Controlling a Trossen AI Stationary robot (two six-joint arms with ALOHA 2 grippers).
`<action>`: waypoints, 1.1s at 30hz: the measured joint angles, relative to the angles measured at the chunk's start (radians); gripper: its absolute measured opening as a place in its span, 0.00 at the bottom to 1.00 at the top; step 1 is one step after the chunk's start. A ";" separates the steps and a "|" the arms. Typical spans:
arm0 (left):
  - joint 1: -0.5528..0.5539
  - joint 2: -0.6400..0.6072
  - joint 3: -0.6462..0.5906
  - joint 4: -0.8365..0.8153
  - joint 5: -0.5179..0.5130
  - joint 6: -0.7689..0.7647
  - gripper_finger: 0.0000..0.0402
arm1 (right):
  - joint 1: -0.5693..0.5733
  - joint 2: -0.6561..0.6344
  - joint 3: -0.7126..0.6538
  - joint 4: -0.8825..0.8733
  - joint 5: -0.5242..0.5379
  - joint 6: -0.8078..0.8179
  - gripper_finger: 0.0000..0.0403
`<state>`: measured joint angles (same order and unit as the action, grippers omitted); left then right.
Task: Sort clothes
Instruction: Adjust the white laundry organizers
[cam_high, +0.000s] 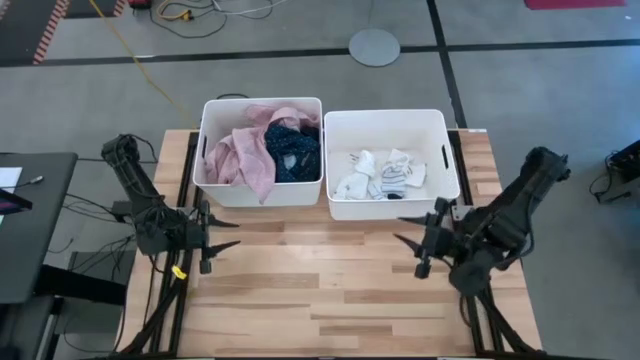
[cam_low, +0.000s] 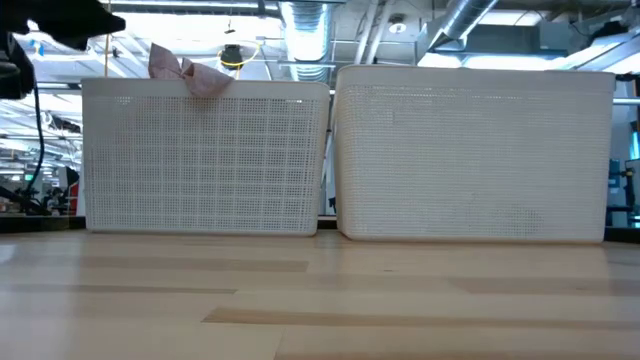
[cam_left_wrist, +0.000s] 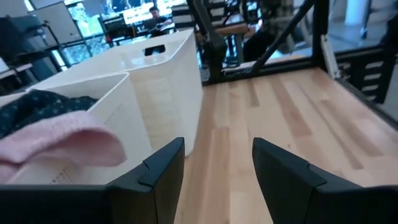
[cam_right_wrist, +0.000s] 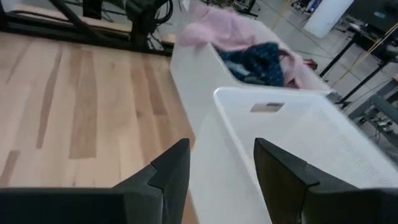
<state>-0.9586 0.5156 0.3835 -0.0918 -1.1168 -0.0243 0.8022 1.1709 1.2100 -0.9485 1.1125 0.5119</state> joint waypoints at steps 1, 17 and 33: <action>-0.006 -0.017 -0.019 0.018 0.000 0.008 0.46 | 0.007 -0.002 -0.032 0.027 0.001 0.010 0.48; -0.074 -0.221 -0.240 0.173 0.013 0.068 0.46 | 0.048 -0.009 -0.407 0.501 0.018 -0.006 0.48; -0.073 -0.476 -0.373 0.146 0.062 0.101 0.46 | -0.024 -0.006 -0.933 1.540 -0.027 -0.319 0.47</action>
<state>-1.0319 0.0394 0.0109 0.0542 -1.0548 0.0766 0.7787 1.1648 0.2767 0.5918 1.0850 0.1933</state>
